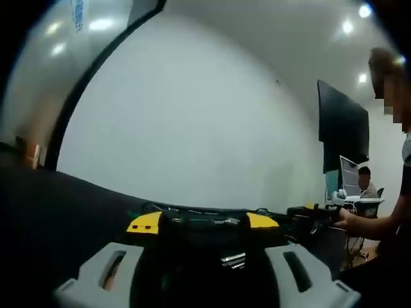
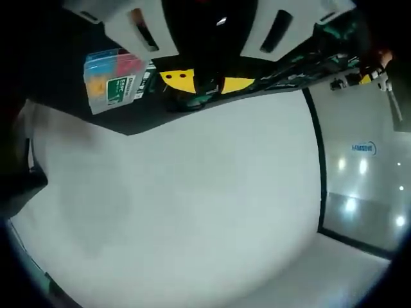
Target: Pick up the tools and put them into their designated positions in the toolbox.
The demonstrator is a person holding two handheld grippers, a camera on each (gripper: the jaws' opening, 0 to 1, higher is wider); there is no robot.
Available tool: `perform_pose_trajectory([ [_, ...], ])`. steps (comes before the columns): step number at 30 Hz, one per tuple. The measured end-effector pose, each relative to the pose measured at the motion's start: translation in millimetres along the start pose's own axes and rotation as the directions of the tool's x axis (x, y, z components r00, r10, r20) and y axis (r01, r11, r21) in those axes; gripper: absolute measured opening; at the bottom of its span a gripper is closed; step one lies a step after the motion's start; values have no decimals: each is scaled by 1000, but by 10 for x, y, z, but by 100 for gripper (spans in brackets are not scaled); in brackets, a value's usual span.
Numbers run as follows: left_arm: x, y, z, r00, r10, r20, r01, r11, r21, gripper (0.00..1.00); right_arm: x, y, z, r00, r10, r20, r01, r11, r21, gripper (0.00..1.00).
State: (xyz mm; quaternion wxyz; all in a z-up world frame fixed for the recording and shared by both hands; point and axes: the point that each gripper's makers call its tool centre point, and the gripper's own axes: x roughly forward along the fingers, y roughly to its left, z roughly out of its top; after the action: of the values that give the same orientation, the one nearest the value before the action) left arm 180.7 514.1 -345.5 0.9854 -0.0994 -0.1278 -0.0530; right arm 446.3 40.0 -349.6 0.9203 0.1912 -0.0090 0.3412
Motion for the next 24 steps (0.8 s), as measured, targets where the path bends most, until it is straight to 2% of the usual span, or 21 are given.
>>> perform_pose_trajectory([
  [12,8,40,18,1000,-14,12,14,1000,-10,51,54,-80,13,1000,-11,-1,11,1000,12,11],
  [16,30,133,-10,999,34,-5,-34,999,-33,50,83,-112,10,1000,-17,-4,17,1000,6,11],
  [20,41,174,-24,999,45,-15,-45,998,-50,49,93,-138,7,1000,-27,-6,27,1000,7,11],
  [24,35,210,7,999,47,3,-46,996,-74,49,104,-159,3,999,-32,-9,32,999,8,11],
])
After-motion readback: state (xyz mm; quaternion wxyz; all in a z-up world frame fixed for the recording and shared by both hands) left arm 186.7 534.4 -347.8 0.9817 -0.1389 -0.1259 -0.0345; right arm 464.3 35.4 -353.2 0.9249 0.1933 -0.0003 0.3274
